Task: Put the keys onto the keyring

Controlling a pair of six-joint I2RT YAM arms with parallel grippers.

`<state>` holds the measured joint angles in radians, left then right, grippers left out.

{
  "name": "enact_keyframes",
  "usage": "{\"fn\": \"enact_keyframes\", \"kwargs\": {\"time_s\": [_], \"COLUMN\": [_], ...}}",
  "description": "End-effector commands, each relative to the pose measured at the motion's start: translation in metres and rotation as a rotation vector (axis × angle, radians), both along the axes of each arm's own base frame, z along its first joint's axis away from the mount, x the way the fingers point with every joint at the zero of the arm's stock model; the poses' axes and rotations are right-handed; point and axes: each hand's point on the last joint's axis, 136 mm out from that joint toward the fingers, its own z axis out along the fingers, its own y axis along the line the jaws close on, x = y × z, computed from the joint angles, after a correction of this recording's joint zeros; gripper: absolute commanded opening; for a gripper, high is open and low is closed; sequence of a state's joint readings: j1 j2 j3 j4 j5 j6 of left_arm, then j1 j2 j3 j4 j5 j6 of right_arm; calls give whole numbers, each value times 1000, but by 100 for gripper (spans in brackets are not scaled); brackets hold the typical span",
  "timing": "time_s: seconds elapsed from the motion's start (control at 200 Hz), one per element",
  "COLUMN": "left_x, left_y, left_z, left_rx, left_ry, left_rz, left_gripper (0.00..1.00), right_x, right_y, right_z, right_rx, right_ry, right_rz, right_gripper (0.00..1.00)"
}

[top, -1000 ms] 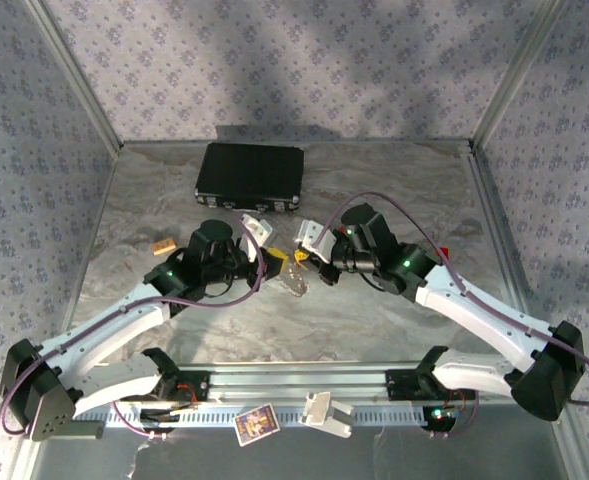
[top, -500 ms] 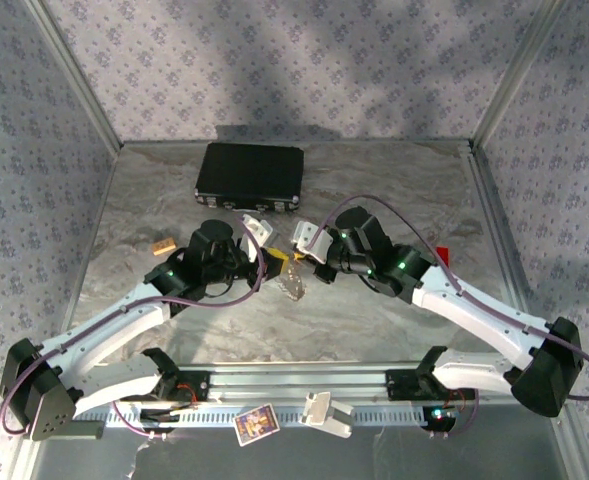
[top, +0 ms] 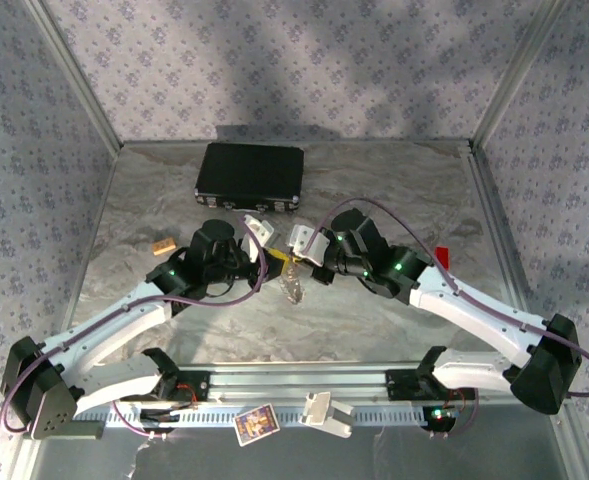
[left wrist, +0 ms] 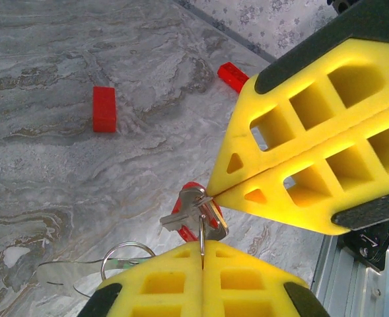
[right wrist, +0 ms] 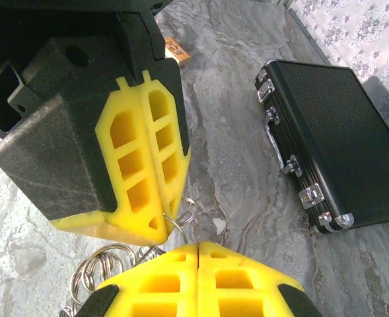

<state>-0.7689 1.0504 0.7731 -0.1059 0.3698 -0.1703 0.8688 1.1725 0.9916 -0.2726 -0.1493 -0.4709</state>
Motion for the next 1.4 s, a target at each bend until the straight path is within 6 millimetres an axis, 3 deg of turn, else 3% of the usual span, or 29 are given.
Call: {"fn": "enact_keyframes", "kwargs": {"time_s": [0.0, 0.395, 0.59, 1.394], "left_x": [3, 4, 3, 4], "left_y": [-8, -7, -6, -8], "left_z": [32, 31, 31, 30], "left_rx": [-67, -65, -69, -69], "left_ry": [-50, -50, -53, -47], "left_rz": [-9, 5, 4, 0], "left_gripper": [0, 0, 0, 0], "right_x": [-6, -10, 0, -7], "right_y": [1, -1, -8, -3], "right_z": [-5, -13, -9, 0], "right_rx": [-23, -59, -68, 18], "right_ry": [-4, -7, -45, -52], "right_rz": [29, 32, -33, -9], "right_gripper": [0, 0, 0, 0]}}
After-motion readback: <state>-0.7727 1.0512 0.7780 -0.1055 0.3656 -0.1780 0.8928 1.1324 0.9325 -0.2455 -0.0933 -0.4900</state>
